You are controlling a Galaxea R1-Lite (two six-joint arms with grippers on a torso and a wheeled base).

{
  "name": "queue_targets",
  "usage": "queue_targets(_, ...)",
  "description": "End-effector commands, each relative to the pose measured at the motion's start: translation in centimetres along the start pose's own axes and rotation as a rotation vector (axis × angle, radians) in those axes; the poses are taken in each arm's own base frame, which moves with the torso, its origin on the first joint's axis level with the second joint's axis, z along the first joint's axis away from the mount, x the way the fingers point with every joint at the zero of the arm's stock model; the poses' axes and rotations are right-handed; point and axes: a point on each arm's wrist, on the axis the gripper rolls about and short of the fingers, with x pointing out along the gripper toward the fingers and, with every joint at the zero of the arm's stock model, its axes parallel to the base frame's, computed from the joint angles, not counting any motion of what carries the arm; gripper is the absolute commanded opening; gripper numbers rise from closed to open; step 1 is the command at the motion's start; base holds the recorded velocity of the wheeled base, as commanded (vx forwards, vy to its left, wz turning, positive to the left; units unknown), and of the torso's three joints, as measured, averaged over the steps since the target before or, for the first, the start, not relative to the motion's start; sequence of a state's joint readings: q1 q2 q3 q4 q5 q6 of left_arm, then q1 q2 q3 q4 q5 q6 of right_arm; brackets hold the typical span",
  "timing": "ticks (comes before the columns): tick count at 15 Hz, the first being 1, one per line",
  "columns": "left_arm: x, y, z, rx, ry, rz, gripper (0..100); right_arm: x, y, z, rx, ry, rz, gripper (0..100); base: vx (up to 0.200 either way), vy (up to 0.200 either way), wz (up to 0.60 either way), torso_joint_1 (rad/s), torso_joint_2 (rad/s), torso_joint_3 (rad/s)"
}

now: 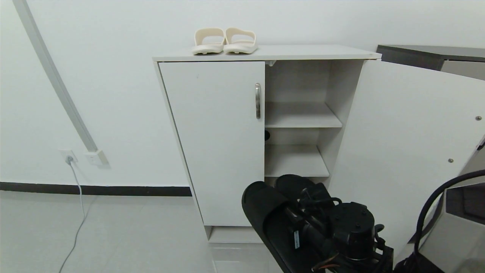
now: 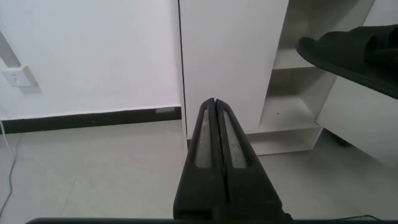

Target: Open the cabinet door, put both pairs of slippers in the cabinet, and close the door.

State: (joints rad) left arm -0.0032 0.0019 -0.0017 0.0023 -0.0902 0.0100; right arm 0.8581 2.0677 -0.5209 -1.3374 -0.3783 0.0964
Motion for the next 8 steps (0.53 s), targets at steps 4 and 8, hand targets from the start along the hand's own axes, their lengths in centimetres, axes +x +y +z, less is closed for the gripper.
queue_targets(4, 0.0, 0.0, 0.0, -0.001, -0.001, 0.003, 0, 5.0, 1.5, 0.1, 0.007, -0.033, -0.231, 0, 0.0, 0.0, 0.0, 0.0, 0.0, 0.0)
queue_targets(8, 0.0, 0.0, 0.0, -0.001, -0.001, 0.003, 0, 8.6, 2.6, 2.4, 0.052, -0.079, -0.403, 0, 0.0, 0.0, 0.0, 0.0, 0.0, 0.0)
